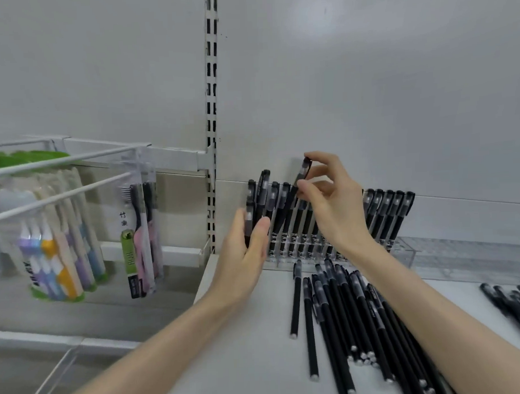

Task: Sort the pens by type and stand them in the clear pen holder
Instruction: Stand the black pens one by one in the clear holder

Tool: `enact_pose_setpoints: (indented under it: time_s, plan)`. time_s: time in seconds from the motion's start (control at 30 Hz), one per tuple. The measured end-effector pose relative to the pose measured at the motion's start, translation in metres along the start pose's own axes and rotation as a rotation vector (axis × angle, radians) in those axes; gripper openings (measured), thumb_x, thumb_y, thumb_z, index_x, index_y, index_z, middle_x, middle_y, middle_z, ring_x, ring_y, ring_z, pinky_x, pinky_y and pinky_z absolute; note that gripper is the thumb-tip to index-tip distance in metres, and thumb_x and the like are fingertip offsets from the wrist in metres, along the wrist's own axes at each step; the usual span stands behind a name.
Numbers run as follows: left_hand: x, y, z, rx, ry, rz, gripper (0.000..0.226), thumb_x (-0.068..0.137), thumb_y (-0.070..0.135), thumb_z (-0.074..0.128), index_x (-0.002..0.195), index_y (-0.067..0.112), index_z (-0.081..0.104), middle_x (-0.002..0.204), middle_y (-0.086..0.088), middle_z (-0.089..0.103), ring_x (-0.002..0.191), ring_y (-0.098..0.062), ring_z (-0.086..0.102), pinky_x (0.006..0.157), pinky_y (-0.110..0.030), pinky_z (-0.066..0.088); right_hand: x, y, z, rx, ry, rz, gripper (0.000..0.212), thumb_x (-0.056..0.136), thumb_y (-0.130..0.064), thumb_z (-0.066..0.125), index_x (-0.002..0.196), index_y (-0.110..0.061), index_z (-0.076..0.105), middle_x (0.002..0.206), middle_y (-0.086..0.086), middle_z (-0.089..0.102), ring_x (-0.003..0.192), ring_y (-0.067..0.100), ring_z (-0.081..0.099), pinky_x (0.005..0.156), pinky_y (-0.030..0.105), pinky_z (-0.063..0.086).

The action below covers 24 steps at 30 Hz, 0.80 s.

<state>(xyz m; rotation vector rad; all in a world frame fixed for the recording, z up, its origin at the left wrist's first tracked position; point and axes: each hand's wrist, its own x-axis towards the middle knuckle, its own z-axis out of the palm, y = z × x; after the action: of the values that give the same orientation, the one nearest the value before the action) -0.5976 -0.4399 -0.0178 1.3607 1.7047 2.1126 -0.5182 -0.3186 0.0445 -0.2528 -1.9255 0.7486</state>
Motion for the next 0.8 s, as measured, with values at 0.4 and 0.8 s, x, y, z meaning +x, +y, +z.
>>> enact_pose_setpoints:
  time_s: [0.4, 0.8]
  plan:
    - [0.002, -0.021, -0.014, -0.090, 0.063, -0.212, 0.027, 0.099, 0.029, 0.041, 0.098, 0.004, 0.048, 0.058, 0.002, 0.034, 0.044, -0.008, 0.025, 0.039, -0.018, 0.023, 0.002, 0.016, 0.005, -0.073, -0.172, 0.044, 0.029, 0.089, -0.008, 0.064, 0.109, -0.028, 0.057, 0.079, 0.003, 0.068, 0.074, 0.013, 0.069, 0.079, 0.038, 0.058]
    - [-0.004, -0.021, -0.012, 0.051, -0.042, -0.082, 0.024, 0.098, 0.036, 0.042, 0.092, 0.016, 0.054, 0.054, 0.005, 0.036, 0.046, -0.011, 0.030, 0.044, -0.024, 0.027, 0.017, 0.014, 0.001, -0.134, -0.286, 0.063, 0.028, 0.090, -0.002, 0.061, 0.112, -0.020, 0.059, 0.074, 0.002, 0.068, 0.070, 0.011, 0.070, 0.078, 0.036, 0.059]
